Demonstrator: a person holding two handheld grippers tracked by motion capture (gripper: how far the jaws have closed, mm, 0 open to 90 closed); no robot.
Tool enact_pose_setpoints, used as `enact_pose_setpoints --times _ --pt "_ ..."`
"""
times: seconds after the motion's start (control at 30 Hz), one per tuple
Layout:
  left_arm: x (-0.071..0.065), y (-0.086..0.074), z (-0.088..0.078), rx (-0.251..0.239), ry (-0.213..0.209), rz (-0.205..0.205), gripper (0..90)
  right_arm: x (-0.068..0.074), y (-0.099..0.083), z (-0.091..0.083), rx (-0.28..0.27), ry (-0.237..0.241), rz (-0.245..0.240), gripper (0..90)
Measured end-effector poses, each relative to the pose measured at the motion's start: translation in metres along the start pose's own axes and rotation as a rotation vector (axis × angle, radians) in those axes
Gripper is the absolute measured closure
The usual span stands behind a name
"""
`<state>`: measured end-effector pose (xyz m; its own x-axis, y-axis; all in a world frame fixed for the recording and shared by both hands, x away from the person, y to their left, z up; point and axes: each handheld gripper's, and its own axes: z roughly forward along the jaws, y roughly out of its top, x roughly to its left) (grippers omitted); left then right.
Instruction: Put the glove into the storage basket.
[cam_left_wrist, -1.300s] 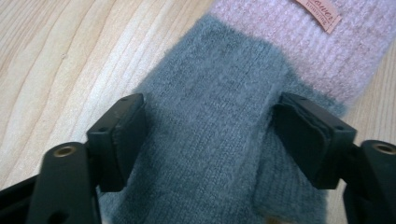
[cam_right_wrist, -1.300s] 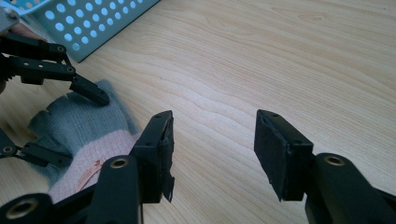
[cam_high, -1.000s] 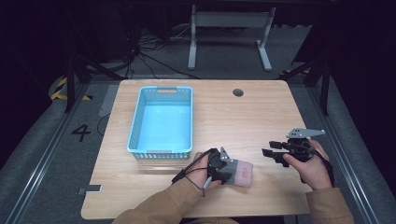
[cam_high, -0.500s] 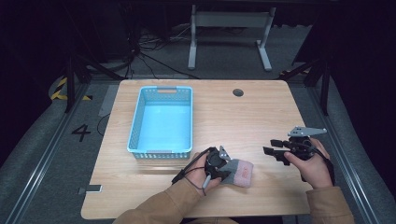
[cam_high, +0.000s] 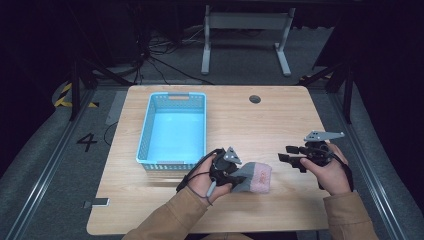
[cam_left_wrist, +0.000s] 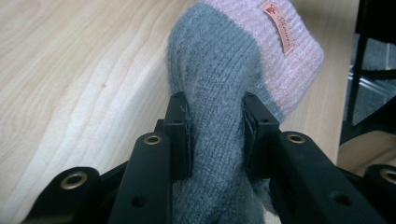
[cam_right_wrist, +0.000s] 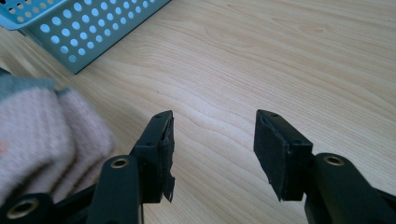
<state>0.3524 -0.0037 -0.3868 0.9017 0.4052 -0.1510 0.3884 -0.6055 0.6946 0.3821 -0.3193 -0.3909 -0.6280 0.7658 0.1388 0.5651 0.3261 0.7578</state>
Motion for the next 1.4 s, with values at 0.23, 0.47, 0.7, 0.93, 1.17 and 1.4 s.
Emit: enact_pose_setpoints --times 0.23,0.47,0.7,0.93,1.17,1.4 --pt "0.006 0.0 -0.028 -0.043 0.003 -0.014 68.3 -0.002 0.003 0.006 0.001 0.006 -0.004 48.6" --pt "0.014 0.002 -0.043 -0.059 0.027 -0.018 68.2 -0.003 0.003 0.007 0.004 0.007 -0.003 48.5" --pt "0.025 0.008 -0.059 -0.08 0.051 -0.017 68.2 -0.004 0.001 0.01 0.019 0.006 -0.003 48.4" --pt "0.036 0.007 -0.074 -0.087 0.087 -0.013 68.0 -0.004 0.002 0.011 0.016 0.014 -0.008 48.3" --pt "0.046 0.001 -0.089 -0.101 0.101 -0.034 67.9 -0.001 0.003 0.013 0.021 0.017 -0.014 48.0" --pt "0.06 -0.006 -0.105 -0.114 0.145 -0.041 67.7 0.0 -0.002 0.015 0.035 0.015 -0.011 47.8"
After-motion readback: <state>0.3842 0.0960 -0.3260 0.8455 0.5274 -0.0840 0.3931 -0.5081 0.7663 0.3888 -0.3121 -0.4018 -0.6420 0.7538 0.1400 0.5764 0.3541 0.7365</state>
